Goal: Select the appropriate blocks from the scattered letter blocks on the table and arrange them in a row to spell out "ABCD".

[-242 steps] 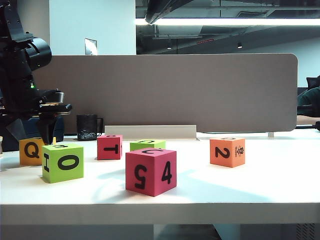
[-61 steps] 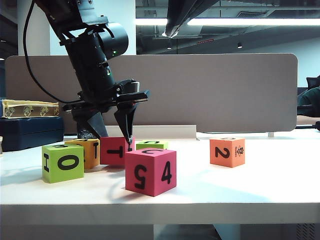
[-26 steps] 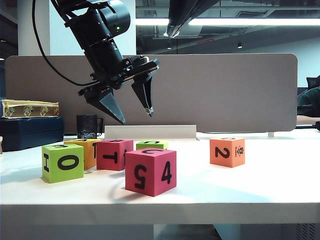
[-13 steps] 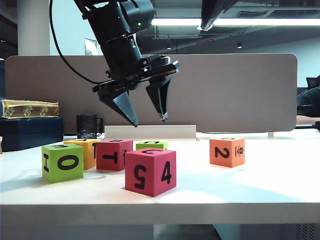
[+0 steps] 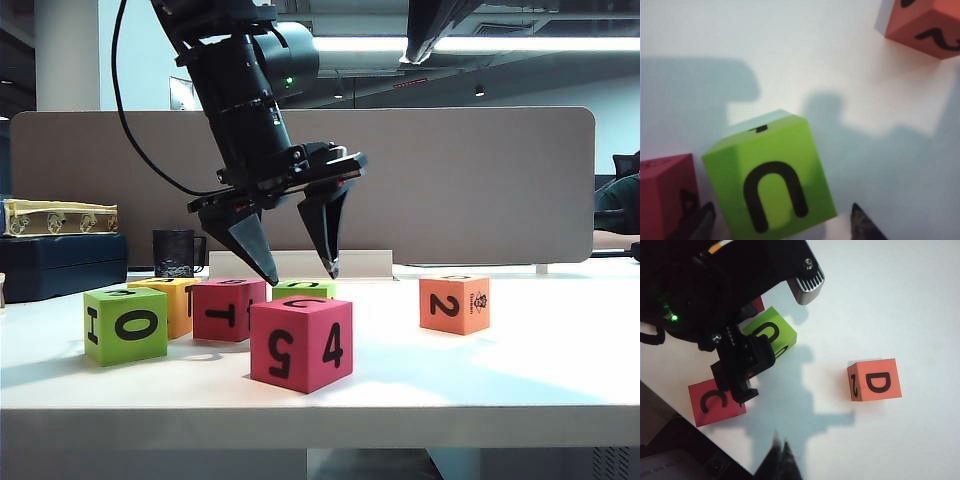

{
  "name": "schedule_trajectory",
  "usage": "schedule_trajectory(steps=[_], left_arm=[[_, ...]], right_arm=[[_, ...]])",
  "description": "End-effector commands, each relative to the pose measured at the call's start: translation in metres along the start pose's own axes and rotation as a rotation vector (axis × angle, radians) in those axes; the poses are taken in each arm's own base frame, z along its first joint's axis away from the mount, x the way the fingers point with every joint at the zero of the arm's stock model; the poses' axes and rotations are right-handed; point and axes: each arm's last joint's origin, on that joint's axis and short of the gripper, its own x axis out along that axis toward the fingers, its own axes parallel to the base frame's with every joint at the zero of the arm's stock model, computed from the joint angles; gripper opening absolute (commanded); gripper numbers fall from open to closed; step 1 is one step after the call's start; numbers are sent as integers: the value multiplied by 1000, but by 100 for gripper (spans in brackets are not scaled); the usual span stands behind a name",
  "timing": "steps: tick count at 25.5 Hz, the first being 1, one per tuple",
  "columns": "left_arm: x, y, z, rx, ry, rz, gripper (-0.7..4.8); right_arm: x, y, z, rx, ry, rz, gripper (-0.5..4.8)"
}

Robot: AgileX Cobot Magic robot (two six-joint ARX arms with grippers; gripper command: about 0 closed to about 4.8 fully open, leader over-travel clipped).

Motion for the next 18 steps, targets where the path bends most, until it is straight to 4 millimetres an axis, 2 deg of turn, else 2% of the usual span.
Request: schedule_trajectory(steps=[1, 13, 15, 16, 18], left_arm=[[1, -2, 0, 0, -1, -6, 341], [18, 0, 0, -1, 16, 5, 339], [20, 0, 0, -1, 14, 5, 287], [21, 0, 1, -1, 6, 4, 236], [21, 0, 2, 0, -7, 5, 231]], right_arm=[[-3, 0, 1, -1, -19, 2, -1], [-3, 0, 1, -1, -19, 2, -1], [-3, 0, 2, -1, -20, 2, -2], [-3, 0, 2, -1, -22, 2, -2], [-3, 0, 2, -1, -23, 2, -1]])
